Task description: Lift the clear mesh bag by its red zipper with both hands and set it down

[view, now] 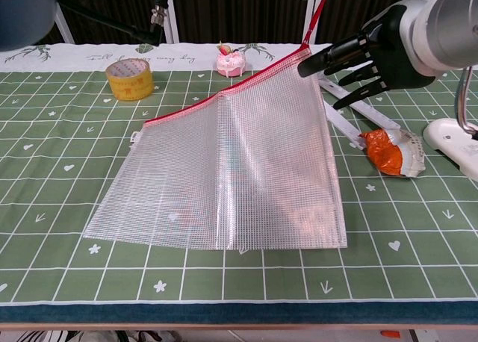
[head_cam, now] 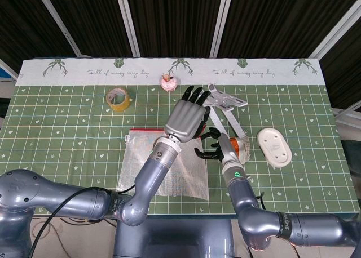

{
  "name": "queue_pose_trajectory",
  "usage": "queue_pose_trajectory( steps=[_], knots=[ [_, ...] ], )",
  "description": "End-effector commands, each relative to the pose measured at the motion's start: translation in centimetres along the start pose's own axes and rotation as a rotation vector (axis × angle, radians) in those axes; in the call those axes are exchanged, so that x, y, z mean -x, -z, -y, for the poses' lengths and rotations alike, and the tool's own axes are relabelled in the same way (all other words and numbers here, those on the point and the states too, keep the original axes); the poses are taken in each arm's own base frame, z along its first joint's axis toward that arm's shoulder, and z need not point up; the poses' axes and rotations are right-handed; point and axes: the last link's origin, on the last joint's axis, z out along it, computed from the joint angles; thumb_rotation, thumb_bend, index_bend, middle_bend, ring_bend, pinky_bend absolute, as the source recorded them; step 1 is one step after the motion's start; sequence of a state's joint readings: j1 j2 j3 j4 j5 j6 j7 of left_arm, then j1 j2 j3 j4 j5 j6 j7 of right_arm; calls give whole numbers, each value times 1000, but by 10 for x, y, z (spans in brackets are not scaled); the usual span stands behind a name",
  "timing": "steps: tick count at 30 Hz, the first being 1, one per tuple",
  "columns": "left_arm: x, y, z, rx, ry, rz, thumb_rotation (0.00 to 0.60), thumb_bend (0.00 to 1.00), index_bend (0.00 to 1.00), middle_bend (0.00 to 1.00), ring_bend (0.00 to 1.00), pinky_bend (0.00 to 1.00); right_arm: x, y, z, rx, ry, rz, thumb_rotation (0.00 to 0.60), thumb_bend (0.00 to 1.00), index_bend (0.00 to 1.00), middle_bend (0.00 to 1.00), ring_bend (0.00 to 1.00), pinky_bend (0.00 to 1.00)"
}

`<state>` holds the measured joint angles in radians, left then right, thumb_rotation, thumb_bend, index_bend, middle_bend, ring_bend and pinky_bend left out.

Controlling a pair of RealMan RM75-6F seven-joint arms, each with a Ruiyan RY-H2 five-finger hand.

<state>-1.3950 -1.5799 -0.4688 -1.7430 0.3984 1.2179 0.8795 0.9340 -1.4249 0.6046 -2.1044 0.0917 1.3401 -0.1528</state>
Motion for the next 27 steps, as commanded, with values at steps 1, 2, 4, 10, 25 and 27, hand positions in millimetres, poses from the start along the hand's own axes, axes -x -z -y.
queue_pose_trajectory(
  steps=[1, 2, 4, 10, 25, 27],
  knots=[
    [0, 0, 1, -2, -2, 2, 600, 393, 580, 110, 0, 0, 3, -1, 1, -1, -2, -1, 600, 410, 492, 118, 0, 207],
    [0, 1, 2, -2, -2, 2, 600, 393, 580, 110, 0, 0, 4, -1, 2, -2, -4, -1, 600, 413, 501, 121, 0, 207],
    [0, 1, 3, -3, -2, 2, 600, 393, 581, 110, 0, 0, 5, -2, 4, -4, -7, -3, 600, 416, 517, 126, 0, 207],
    [-1, 1, 5, -5, -2, 3, 600, 393, 580, 110, 0, 0, 6, -2, 8, -10, -14, -9, 600, 424, 536, 130, 0, 207],
    [-3, 3, 5, 0, 3, 2, 600, 393, 581, 110, 0, 0, 7, -2, 12, -15, -32, -19, 600, 425, 568, 147, 0, 207],
    [-3, 4, 5, 0, 2, 2, 600, 393, 581, 110, 0, 0, 6, -2, 12, -14, -33, -21, 600, 425, 568, 147, 0, 207]
  ],
)
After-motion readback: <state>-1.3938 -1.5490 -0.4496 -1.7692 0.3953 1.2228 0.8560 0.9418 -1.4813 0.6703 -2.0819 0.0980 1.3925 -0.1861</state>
